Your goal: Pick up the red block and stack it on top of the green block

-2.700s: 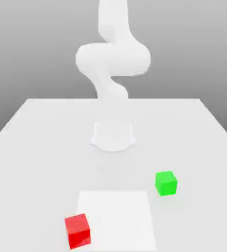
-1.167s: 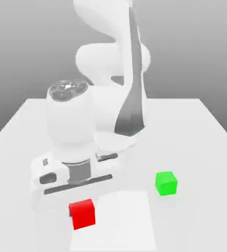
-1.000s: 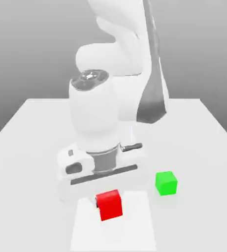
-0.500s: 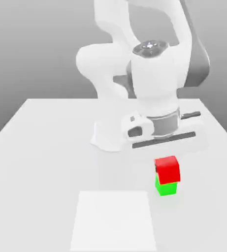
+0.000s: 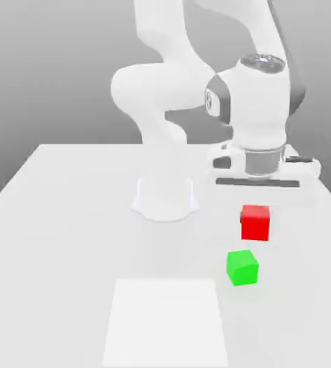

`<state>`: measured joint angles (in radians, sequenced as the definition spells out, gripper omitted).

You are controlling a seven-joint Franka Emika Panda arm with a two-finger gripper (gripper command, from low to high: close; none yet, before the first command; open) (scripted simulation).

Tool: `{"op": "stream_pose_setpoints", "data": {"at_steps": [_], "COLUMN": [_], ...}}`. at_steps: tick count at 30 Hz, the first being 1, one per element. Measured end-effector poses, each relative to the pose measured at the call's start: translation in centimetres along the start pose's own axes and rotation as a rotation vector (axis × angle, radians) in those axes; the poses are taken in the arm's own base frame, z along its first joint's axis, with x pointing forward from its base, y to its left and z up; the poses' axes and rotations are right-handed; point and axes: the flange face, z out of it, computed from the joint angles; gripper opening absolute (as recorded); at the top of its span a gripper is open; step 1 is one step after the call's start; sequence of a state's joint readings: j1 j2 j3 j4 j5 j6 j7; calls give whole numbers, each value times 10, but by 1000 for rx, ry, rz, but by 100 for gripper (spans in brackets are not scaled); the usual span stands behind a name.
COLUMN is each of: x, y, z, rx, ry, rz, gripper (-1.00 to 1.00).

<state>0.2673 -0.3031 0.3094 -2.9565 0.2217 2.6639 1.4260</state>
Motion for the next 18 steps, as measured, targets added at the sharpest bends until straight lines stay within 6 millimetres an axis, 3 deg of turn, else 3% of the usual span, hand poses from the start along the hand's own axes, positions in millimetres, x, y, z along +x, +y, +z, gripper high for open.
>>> {"op": "stream_pose_setpoints", "data": {"at_steps": [9, 17, 18], "x": [9, 1, 0], "y": [1, 3, 4], "z": [34, 66, 69], "rx": [-33, -12, -8], "ry": [68, 28, 19], "rz": [31, 17, 19], "gripper": [-100, -100, 100]}}
